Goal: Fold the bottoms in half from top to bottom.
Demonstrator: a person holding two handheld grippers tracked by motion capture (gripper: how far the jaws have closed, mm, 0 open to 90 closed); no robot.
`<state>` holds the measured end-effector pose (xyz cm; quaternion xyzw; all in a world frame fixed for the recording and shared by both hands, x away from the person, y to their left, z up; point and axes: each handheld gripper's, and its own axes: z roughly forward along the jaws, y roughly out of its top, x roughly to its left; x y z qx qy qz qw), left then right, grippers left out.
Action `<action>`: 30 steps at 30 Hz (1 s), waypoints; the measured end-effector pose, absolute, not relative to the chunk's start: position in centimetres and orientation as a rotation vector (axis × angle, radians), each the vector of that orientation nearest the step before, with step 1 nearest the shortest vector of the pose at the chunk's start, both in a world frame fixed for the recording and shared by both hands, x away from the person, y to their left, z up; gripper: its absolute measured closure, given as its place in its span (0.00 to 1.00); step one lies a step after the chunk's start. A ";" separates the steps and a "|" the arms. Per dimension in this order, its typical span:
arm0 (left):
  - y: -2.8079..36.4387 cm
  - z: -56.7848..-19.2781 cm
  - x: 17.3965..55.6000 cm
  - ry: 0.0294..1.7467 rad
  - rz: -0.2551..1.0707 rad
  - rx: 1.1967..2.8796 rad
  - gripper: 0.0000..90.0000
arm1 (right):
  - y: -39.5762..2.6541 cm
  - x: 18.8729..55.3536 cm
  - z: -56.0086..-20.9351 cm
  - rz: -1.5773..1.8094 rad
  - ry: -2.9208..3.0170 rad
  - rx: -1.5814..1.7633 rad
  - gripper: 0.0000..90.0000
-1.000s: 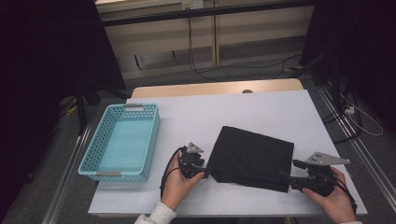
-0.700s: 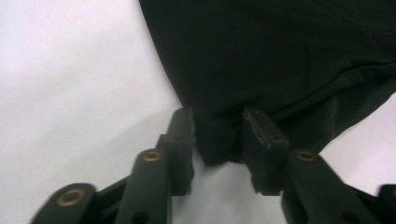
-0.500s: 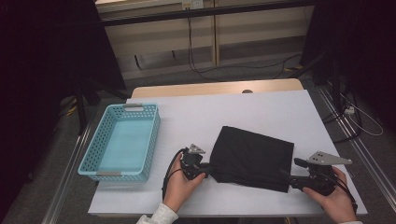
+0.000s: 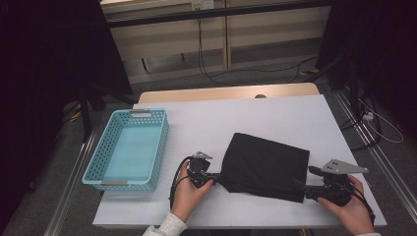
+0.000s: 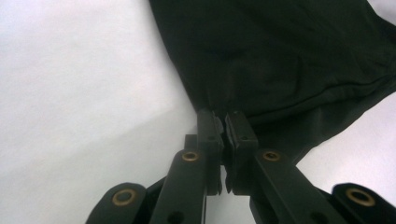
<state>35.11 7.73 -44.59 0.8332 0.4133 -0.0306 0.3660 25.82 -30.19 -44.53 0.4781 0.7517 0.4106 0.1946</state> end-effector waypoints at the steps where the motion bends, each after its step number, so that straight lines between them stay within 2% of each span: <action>1: 7.8 -44.6 35.1 1.069 -0.080 2.140 0.96 | -30.2 25.8 -44.5 1.151 2.107 1.340 0.27; 8: 8.6 -44.3 35.6 1.070 -0.104 2.142 0.96 | -30.0 26.0 -44.2 1.155 2.086 1.333 0.24; 30: 12.1 -43.2 36.8 1.108 -0.095 2.147 0.96 | -29.1 27.9 -44.2 1.116 2.053 1.358 0.25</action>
